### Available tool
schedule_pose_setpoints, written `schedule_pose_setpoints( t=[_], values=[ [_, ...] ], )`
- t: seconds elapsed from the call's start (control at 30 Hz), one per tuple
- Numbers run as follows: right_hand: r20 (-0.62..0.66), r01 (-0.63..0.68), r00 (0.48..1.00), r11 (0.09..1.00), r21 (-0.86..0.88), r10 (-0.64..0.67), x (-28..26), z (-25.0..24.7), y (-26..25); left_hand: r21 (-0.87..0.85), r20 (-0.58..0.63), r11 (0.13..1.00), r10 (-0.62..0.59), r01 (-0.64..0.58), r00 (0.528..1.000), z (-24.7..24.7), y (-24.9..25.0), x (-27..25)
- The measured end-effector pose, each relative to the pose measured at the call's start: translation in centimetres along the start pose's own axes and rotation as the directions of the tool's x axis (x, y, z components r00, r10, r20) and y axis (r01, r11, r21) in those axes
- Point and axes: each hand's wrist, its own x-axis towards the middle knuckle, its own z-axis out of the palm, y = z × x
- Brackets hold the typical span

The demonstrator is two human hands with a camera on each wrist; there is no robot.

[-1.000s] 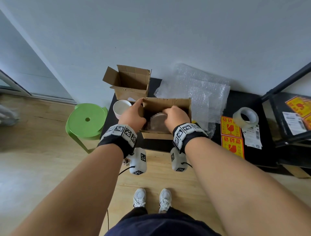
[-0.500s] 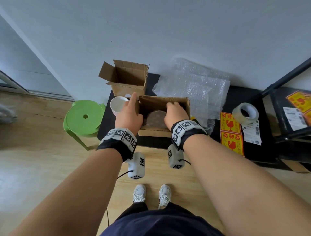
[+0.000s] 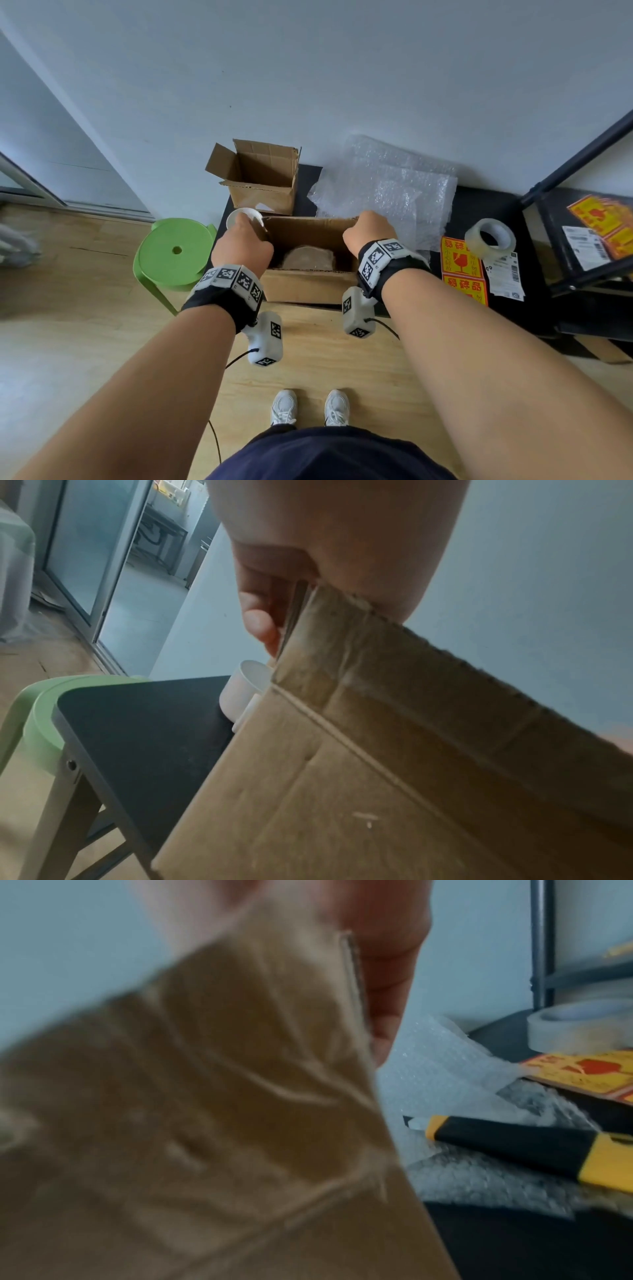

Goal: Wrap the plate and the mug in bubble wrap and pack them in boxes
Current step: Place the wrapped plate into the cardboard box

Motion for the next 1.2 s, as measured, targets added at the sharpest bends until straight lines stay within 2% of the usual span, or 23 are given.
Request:
schedule_pose_setpoints(
  t=[0.1,0.2,0.33,0.57,0.63,0.7,0.77,0.8,0.83,0.9,0.93,1.07,1.2],
  values=[
    [0.044,-0.044,0.998,0.999,-0.002,0.044,-0.2,0.8,-0.1,-0.005,-0.021,1.0,0.017,-0.017,1.0,-0.7,-0.4,0.3],
    [-0.005,-0.052,0.999,0.997,0.049,0.052,0.1,1.5,-0.2,-0.015,-0.031,0.997,0.074,-0.074,0.997,-0.6,-0.7,0.6],
    [-0.068,0.005,0.998,0.994,0.111,0.002,1.4,1.7,-0.3,-0.042,-0.073,0.994,0.102,-0.105,0.992,0.3,-0.7,0.9],
    [-0.151,0.089,0.986,0.989,0.122,-0.07,3.7,1.5,0.3,-0.107,-0.216,0.982,0.127,-0.153,0.968,1.9,-0.6,1.6],
    [-0.153,0.092,0.986,0.986,0.142,-0.07,3.7,1.7,0.4,0.06,-0.274,0.972,0.234,-0.226,0.933,2.3,-0.8,1.5],
    [-0.163,0.098,0.984,0.981,0.167,-0.07,3.3,1.8,0.4,0.296,-0.325,0.898,0.416,-0.326,0.849,2.5,-0.9,1.3],
    [-0.215,0.122,0.973,0.977,0.176,-0.083,2.8,1.8,0.3,0.41,-0.273,0.782,0.596,-0.469,0.755,2.4,-0.4,1.2],
    [-0.249,0.14,0.964,0.974,0.177,-0.093,2.6,1.8,0.2,0.436,-0.212,0.728,0.654,-0.529,0.726,2.3,0.0,1.2],
    [-0.277,0.157,0.955,0.972,0.175,-0.104,2.4,1.7,0.2,0.452,-0.128,0.69,0.677,-0.565,0.725,2.4,0.4,1.2],
    [-0.276,0.163,0.955,0.969,0.184,-0.109,2.2,1.6,0.4,0.484,0.061,0.655,0.636,-0.58,0.769,2.6,0.9,1.6],
    [-0.258,0.159,0.96,0.968,0.193,-0.107,2.1,1.6,0.5,0.503,0.118,0.649,0.603,-0.571,0.789,2.8,1.1,1.8],
    [-0.206,0.156,0.972,0.964,0.213,-0.112,2.0,1.5,1.2,0.532,0.198,0.643,0.538,-0.551,0.82,3.2,1.7,2.7],
    [-0.232,0.134,0.97,0.954,0.269,-0.071,1.9,1.0,2.2,0.547,0.235,0.63,0.517,-0.552,0.823,2.5,2.8,3.3]
  ],
)
